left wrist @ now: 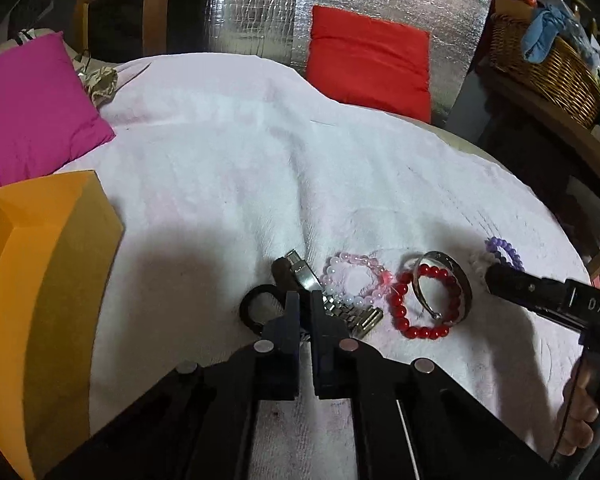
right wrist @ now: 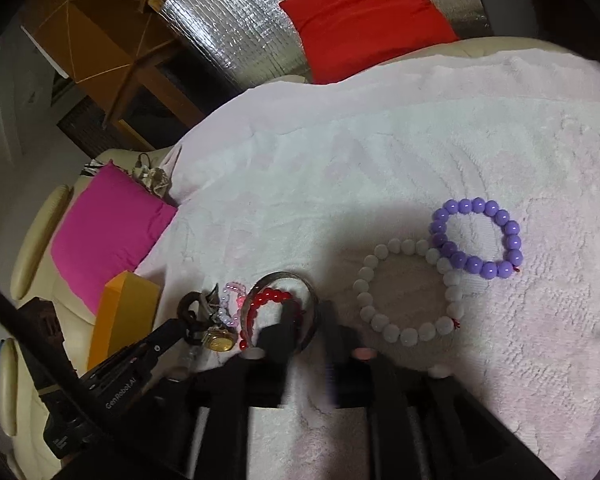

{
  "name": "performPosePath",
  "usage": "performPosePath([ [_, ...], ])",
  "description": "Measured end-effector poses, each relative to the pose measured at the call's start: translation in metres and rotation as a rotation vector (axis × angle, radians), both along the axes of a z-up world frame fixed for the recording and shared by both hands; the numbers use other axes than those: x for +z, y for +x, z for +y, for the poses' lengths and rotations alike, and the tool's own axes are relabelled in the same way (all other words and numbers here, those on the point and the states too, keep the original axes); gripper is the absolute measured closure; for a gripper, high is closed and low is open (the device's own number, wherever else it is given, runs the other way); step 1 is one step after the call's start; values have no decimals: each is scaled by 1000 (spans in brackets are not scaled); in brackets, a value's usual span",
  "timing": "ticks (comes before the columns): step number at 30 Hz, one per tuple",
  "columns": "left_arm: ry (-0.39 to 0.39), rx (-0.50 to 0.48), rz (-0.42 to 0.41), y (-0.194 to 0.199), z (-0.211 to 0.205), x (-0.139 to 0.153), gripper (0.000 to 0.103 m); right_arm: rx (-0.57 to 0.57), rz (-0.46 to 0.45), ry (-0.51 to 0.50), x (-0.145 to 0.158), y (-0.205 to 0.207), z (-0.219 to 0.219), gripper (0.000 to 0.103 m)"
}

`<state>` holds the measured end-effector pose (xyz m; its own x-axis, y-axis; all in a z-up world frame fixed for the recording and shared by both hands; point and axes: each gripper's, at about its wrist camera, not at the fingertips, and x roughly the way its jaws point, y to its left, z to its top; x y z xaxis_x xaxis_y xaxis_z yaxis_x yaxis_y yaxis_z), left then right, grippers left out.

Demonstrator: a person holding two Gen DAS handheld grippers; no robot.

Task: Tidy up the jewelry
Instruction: 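Close the right tool on the silver bangle and lift it, then carry the silver bangle into the orange box and open the right tool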

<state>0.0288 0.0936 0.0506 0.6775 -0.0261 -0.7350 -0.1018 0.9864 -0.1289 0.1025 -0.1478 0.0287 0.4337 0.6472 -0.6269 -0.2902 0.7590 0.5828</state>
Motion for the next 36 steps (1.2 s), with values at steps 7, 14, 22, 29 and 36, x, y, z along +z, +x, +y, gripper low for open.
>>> performPosePath([
  [7, 1, -18, 16, -5, 8, -3, 98, -9, -12, -76, -8, 7, 18, 69],
  [14, 20, -42, 8, -1, 4, -1, 80, -18, -86, -212, -11, 10, 34, 98],
  [22, -19, 21, -5, 18, 16, -11, 59, -3, -143, -224, 0, 0, 36, 100],
  [29, -36, -46, -12, 26, 8, -12, 94, 0, -146, -225, 1, -6, 25, 100],
  [36, -89, -84, -49, 12, 9, 10, 96, -13, -172, -181, 13, -10, 11, 100],
])
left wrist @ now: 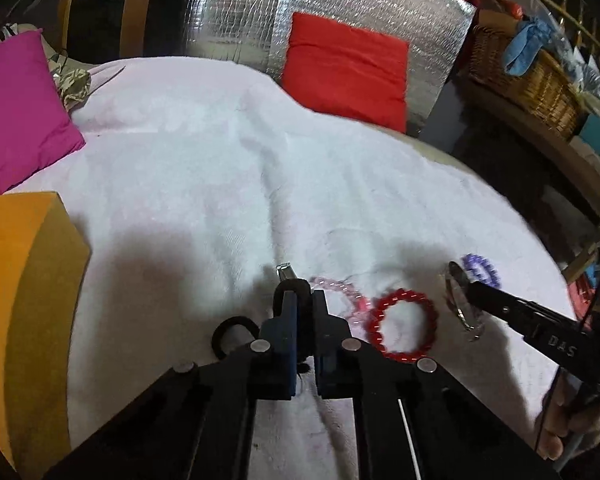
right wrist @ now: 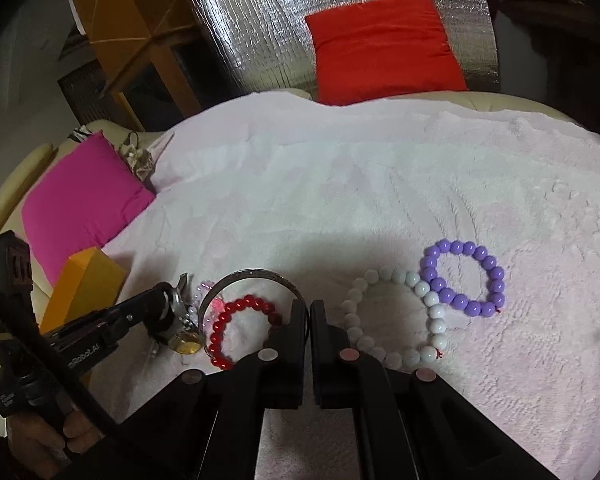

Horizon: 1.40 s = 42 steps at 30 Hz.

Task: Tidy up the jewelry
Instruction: 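Carry the silver bangle into the orange box and open the right tool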

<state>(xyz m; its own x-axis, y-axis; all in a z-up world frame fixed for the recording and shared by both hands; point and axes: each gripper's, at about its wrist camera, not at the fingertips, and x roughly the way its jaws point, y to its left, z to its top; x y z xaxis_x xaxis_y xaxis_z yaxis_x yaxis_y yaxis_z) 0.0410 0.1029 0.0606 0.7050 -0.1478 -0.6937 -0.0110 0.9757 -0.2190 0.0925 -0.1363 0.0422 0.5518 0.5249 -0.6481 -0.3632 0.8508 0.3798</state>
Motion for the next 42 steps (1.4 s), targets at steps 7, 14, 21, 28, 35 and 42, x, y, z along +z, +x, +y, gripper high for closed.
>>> performPosePath([
  [7, -91, -9, -90, -30, 12, 35, 96, 19, -39, 59, 18, -12, -2, 100],
  [14, -133, 10, -156, -74, 20, 66, 96, 55, -56, 83, 31, -26, 19, 100],
  [21, -114, 113, -200, -120, 42, 97, 96, 124, -91, 98, 52, -53, 57, 100],
  [28, 25, 284, -217, -196, 90, 113, 96, 276, -116, 88, 71, -93, 135, 100],
  [35, 81, 428, -65, -229, 153, 68, 96, 456, -112, -16, 75, -130, 258, 100],
  [42, 68, 501, 80, -230, 180, 22, 96, 561, -33, -260, 47, -147, 351, 100],
])
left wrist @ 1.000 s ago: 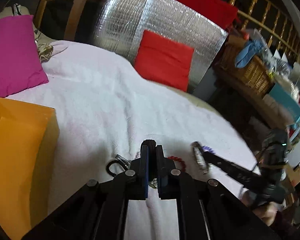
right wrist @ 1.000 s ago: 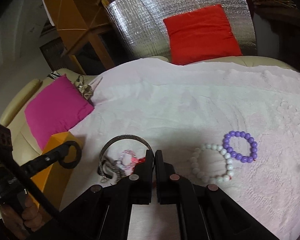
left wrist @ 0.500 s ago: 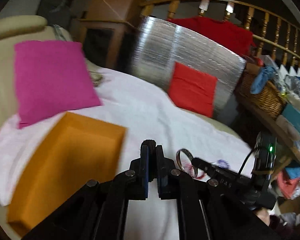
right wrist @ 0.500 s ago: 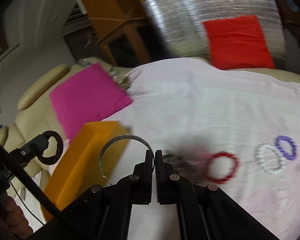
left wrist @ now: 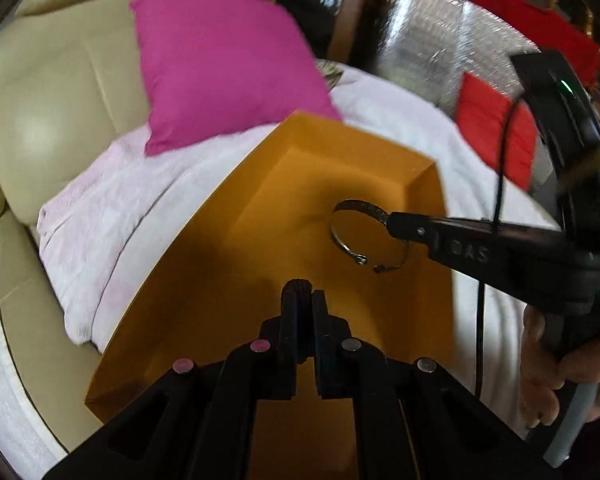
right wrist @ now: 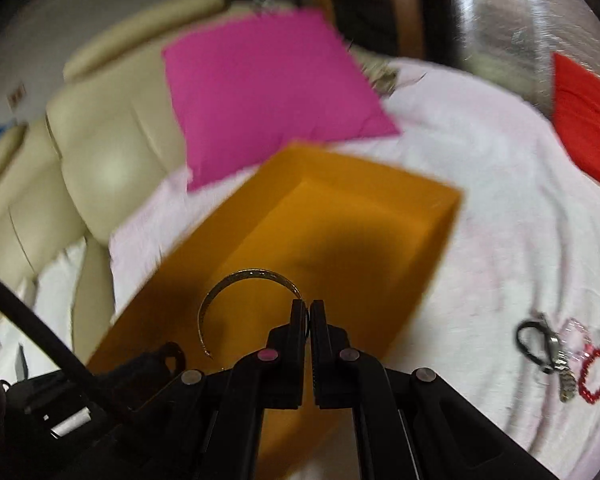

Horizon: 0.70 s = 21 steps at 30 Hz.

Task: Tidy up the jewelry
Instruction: 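Carry the silver bangle into the orange box and open the right tool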

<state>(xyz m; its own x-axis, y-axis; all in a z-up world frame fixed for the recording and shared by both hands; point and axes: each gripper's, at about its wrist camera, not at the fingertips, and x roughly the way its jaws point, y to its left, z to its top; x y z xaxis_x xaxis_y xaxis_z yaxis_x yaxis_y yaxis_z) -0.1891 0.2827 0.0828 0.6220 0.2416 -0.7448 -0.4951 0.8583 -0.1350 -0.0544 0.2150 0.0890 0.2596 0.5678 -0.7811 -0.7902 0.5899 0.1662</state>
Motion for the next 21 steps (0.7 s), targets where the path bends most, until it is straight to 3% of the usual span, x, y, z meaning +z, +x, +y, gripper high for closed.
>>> performPosePath([
  [5, -3, 22, 61, 6, 3, -11, 95, -4, 77, -138, -25, 10, 33, 99],
  [6, -1, 29, 76, 6, 3, -14, 91, -11, 116, -152, -29, 15, 35, 97],
  [8, -8, 45, 93, 9, 4, -15, 68, -34, 150, -135, -29, 20, 31, 96],
  [9, -4, 59, 94, 9, 2, -13, 51, -43, 160, -110, -26, 24, 26, 96],
  [10, 4, 68, 89, 8, 1, -10, 45, -44, 171, -83, -22, 28, 21, 91],
  [13, 31, 72, 61, 7, -12, 5, 44, -64, 183, 47, -3, 35, -15, 80],
  [16, 58, 45, 19, 12, -33, 28, 43, -106, 151, 142, 19, 46, -60, 80],
  [21, 114, -63, -49, 34, -90, 64, 34, -256, 113, 255, 43, 75, -184, 80],
])
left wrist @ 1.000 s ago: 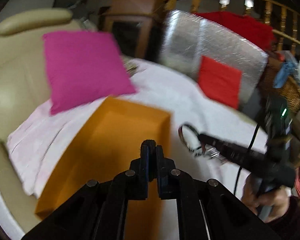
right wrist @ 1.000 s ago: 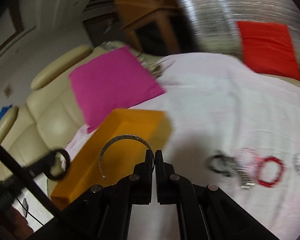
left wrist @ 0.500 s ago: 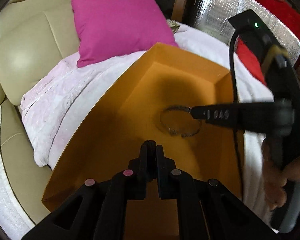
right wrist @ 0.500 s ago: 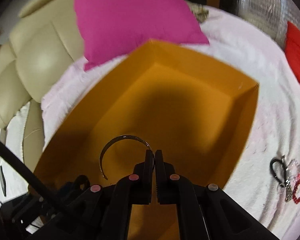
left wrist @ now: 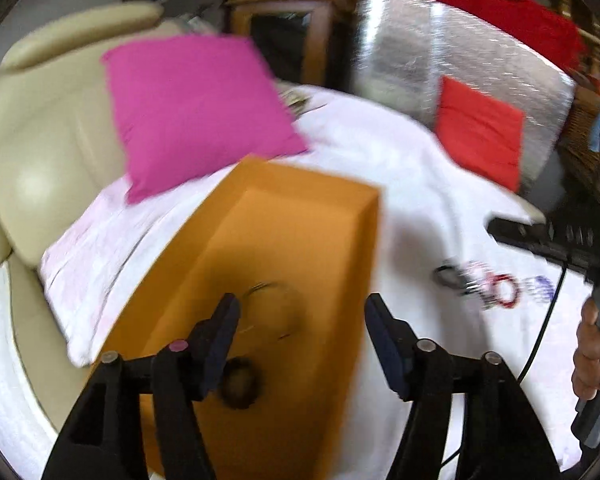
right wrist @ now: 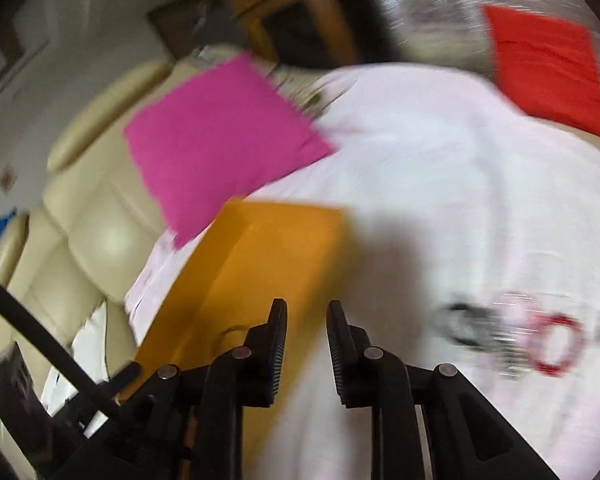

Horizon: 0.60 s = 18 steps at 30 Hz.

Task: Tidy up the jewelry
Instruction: 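Carry the silver bangle into the orange box and open the right tool, then grasp the black carabiner with the left tool while the right tool grasps the silver watch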

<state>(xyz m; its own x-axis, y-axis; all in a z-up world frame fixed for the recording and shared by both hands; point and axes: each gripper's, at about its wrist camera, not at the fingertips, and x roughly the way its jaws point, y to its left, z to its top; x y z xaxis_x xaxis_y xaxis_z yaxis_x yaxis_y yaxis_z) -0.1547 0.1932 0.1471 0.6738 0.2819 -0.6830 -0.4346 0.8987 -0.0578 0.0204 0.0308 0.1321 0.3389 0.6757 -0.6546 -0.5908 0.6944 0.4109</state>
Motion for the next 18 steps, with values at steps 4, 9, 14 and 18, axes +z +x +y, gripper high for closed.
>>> performPosePath([
  [4, 2, -64, -28, 34, -38, 12, 30, -151, 37, 38, -7, 20, -101, 80],
  [9, -50, -133, 19, 91, -74, -11, 30, -328, 143, 131, -40, 41, -205, 78],
  [14, -138, -117, 82, 130, -87, -58, 30, -334, 251, 173, -68, 54, -224, 78],
  [18, -190, -148, 127, 150, -94, -80, 37, -279, 278, 162, -84, 65, -210, 78],
])
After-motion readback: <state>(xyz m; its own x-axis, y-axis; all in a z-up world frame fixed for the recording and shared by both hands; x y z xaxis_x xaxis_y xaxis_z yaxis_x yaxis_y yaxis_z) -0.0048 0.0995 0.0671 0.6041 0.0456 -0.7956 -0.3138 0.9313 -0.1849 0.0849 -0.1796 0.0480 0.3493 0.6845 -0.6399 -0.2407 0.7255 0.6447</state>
